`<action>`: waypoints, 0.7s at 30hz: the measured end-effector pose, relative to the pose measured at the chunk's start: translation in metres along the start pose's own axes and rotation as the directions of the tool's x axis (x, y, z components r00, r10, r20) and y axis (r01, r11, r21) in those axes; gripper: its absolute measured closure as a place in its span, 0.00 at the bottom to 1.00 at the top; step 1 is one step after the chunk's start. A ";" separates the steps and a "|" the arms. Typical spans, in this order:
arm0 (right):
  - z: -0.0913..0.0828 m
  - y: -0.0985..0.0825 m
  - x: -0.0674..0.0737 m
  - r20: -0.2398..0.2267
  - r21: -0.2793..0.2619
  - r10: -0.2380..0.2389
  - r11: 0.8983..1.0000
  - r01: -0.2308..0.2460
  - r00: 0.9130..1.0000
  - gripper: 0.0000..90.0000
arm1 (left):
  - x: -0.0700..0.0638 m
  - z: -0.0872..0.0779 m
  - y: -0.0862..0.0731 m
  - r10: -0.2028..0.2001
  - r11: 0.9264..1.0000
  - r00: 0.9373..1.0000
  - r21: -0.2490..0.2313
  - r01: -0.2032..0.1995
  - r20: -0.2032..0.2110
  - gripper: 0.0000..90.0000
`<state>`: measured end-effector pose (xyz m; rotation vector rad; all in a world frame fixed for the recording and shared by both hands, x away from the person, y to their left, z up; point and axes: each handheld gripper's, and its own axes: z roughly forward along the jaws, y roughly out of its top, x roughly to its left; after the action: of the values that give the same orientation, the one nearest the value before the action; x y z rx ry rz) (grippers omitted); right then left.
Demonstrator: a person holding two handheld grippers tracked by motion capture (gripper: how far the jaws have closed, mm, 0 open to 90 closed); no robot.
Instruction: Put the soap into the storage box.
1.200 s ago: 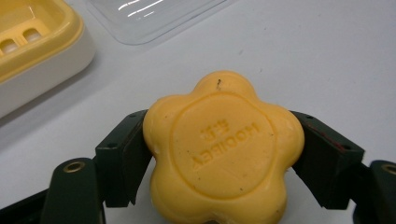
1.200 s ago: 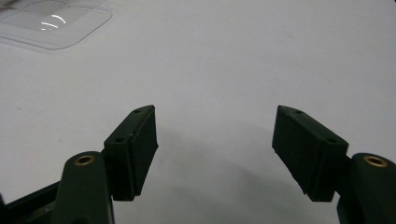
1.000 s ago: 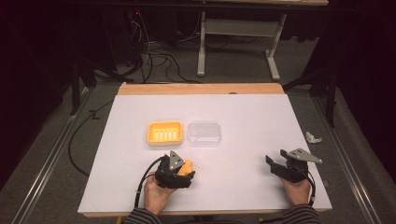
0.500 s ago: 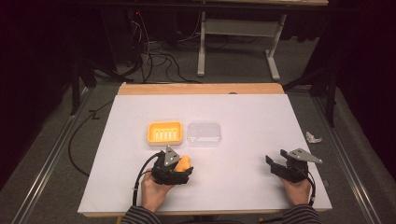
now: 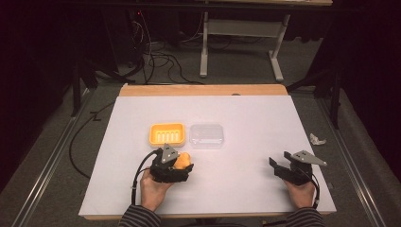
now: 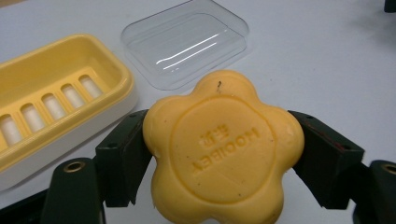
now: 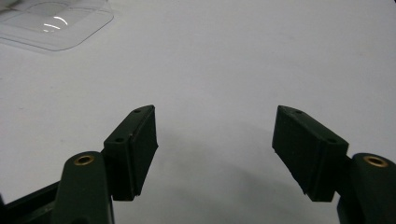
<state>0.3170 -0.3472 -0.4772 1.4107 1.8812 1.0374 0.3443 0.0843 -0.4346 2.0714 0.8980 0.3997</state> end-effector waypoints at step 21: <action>-0.001 0.000 0.000 -0.004 -0.002 0.006 1.000 -0.006 1.000 0.34 | 0.022 -0.013 0.020 -0.039 0.999 0.999 -0.028 0.039 -0.007 0.29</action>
<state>0.3165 -0.3476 -0.4770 1.4153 1.8791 1.0451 0.3615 0.0990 -0.4112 2.0253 0.9305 0.3976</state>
